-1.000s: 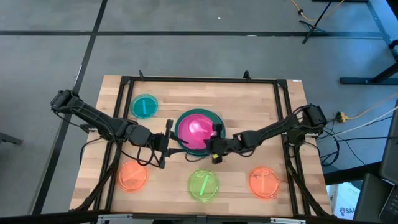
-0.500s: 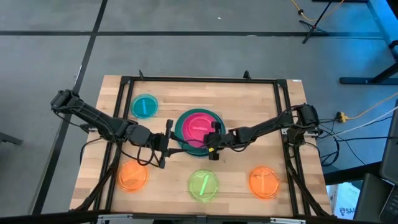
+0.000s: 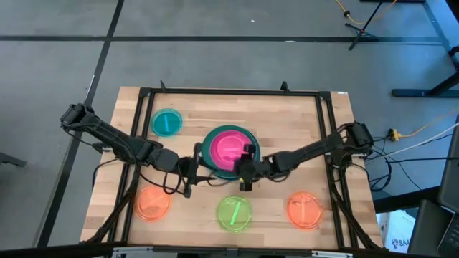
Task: Stack plastic plates
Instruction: Stack the transparent green plate on top of the transparent pink plate
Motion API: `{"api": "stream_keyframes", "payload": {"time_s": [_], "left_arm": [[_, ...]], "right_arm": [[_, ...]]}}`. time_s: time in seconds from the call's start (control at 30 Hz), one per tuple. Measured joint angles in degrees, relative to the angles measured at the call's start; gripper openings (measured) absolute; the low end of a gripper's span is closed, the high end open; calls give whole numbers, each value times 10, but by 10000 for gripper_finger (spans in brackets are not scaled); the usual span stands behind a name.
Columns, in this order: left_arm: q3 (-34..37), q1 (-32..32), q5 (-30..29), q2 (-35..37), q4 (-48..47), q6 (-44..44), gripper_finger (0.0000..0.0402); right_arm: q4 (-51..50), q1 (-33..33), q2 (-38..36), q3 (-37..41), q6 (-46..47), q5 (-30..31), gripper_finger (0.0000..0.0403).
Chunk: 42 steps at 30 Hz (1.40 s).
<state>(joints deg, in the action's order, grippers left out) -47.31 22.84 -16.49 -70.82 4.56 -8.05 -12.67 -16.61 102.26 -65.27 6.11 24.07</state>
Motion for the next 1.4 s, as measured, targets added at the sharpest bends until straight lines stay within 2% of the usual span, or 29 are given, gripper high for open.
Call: {"api": "stream_keyframes", "payload": {"time_s": [0.17,0.4,0.6,0.7,1.0,1.2,1.4], "left_arm": [[0,45,-15,-6,-28,23,121],[0,128,-97,-5,-28,35,121],[0,169,-116,-5,-31,52,121],[0,185,-115,-5,-51,69,121],[41,201,-115,-5,-56,130,121],[47,195,-114,-5,-51,155,121],[47,195,-112,-5,-49,156,121]], "right_arm": [[-13,-65,-3,-12,92,24,169],[-26,-142,-4,-12,259,26,169],[-21,-189,8,-2,382,43,170],[-25,-198,15,11,440,60,169],[-22,-195,54,17,581,41,169],[-47,-181,69,17,611,7,169],[-54,-174,68,17,612,15,169]]}}
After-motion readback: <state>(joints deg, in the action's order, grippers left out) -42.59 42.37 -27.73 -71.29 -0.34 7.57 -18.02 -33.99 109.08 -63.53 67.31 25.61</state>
